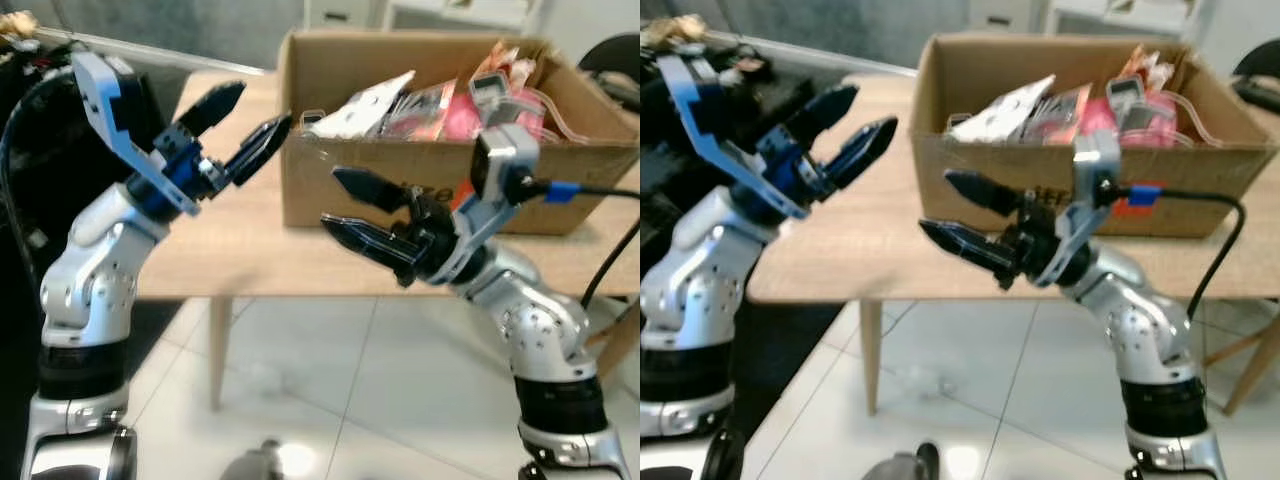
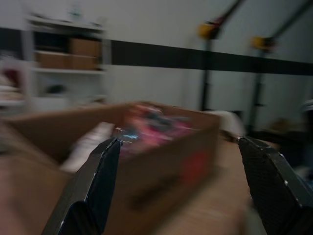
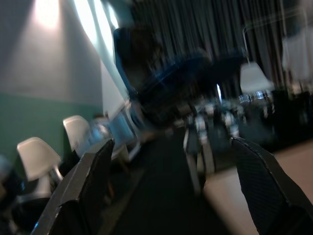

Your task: Picking trash to rubbish bin

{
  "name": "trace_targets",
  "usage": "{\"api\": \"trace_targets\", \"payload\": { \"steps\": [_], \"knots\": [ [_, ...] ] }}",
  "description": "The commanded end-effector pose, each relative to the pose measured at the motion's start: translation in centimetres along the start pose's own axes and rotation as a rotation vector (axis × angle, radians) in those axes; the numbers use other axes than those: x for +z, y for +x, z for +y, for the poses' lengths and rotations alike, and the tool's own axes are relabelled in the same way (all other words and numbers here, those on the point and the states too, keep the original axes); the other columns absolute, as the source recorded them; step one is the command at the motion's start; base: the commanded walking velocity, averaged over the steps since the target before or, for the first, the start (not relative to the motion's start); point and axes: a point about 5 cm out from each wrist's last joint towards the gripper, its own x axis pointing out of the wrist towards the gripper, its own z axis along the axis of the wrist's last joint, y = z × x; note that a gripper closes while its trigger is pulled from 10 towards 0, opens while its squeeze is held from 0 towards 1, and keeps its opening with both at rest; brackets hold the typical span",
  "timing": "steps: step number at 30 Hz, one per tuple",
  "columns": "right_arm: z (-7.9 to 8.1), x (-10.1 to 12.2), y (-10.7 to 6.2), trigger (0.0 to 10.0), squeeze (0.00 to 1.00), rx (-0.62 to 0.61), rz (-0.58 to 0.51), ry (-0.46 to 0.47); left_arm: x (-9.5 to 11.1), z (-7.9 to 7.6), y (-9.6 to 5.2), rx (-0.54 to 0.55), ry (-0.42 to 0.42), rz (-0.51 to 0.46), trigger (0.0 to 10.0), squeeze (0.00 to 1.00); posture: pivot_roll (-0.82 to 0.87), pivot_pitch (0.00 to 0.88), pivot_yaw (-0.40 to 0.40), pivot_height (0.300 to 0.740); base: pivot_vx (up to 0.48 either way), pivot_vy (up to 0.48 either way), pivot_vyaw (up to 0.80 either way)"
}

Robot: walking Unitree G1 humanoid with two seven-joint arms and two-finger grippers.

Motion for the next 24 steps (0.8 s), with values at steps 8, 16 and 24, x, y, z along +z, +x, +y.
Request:
{"api": "trace_targets", "payload": {
  "steps": [8, 16, 24],
  "knots": [
    [-0.3, -4.1, -0.5, 10.0, 0.0, -0.032, 0.222, 0.031, -1.9, -1.1, -1.6, -0.093, -0.067, 0.079, 10.0, 0.0, 0.0, 0.104, 0.025, 0.74, -0.479, 0.0, 0.0],
    [-4.4, -12.4, -5.3, 10.0, 0.0, -0.448, 0.605, 0.046, -8.5, -0.8, -5.1, -0.061, -0.124, 0.368, 10.0, 0.0, 0.0, 0.092, 0.012, 0.74, -0.122, 0.0, 0.0],
    [-5.6, -18.0, -12.7, 10.0, 0.0, -0.917, 0.791, 0.144, -17.0, -0.7, -11.2, 0.104, -0.151, 0.834, 10.0, 0.0, 0.0, 0.085, 0.01, 0.74, 0.0, 0.0, 0.0]
  ]
}}
